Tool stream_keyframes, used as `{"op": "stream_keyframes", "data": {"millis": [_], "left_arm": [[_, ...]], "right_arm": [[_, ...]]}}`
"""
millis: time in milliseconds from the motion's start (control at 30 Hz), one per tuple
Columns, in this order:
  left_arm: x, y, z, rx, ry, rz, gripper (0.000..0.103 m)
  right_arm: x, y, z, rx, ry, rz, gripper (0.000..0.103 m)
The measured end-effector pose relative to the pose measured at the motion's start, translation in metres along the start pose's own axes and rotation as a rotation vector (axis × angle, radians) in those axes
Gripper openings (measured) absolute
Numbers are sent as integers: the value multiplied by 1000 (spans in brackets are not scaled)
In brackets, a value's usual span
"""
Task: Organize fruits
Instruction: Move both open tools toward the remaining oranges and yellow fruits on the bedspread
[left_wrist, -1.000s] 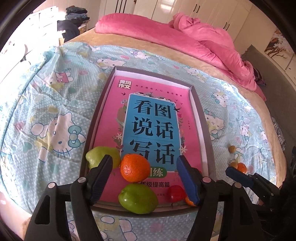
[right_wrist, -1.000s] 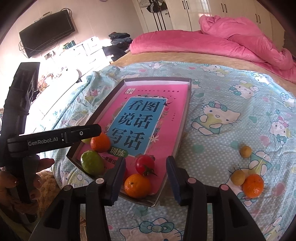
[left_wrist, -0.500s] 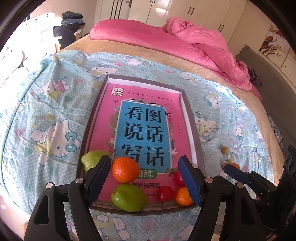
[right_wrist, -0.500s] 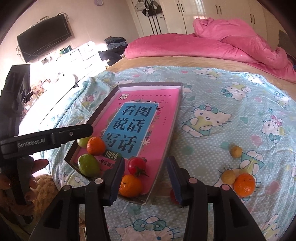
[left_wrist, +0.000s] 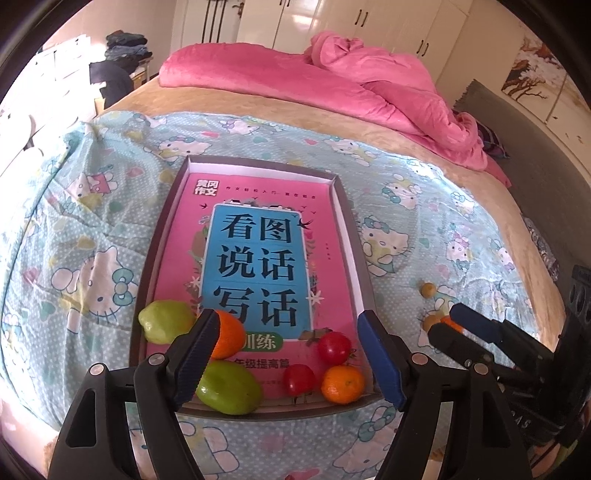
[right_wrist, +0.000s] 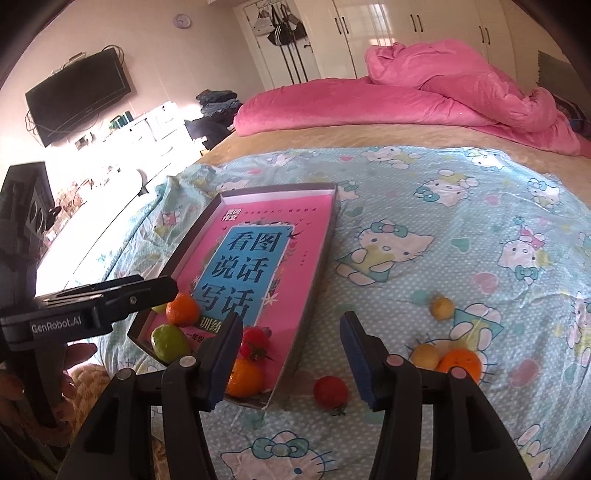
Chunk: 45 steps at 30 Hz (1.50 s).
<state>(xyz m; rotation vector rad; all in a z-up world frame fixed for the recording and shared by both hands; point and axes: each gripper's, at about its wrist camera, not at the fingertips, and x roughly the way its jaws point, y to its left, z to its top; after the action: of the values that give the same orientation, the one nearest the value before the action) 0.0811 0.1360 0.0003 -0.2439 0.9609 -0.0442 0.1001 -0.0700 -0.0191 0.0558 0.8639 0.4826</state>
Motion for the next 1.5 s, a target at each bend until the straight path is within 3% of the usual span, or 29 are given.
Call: {"op": "stream_keyframes", "data": {"millis": [800,1500], "left_arm": [[-11,-37,-4,85,-10,-33,78],[-2,-90,-22,225,48,-73,78]], "right_arm": [[-32,-51,0,95,-62,-62,55],[-41,-78,-4,115,-63,-81,56]]}}
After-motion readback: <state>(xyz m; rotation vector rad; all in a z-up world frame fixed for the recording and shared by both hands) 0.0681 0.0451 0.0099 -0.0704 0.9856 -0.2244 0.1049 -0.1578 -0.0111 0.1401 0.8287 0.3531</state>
